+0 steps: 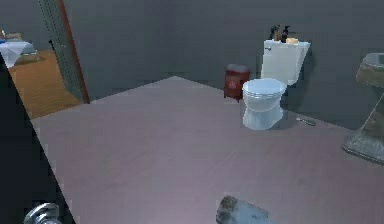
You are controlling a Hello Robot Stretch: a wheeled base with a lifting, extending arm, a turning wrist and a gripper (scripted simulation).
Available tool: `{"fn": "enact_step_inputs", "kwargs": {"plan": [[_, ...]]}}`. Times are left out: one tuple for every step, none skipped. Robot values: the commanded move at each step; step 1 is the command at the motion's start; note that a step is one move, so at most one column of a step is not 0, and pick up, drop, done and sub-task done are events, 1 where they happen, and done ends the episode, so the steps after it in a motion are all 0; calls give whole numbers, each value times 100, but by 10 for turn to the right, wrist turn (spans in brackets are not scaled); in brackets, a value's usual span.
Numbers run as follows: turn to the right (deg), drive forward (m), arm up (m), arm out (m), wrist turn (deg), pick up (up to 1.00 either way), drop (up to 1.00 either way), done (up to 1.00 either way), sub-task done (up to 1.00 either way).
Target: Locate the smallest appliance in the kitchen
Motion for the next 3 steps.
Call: {"fn": "enact_step_inputs", "kwargs": {"plan": [[-150, 0, 0, 0, 0, 0, 0, 0, 0], [0, 100, 0, 0, 0, 0, 0, 0, 0], [-90, 0, 0, 0, 0, 0, 0, 0, 0]]}}
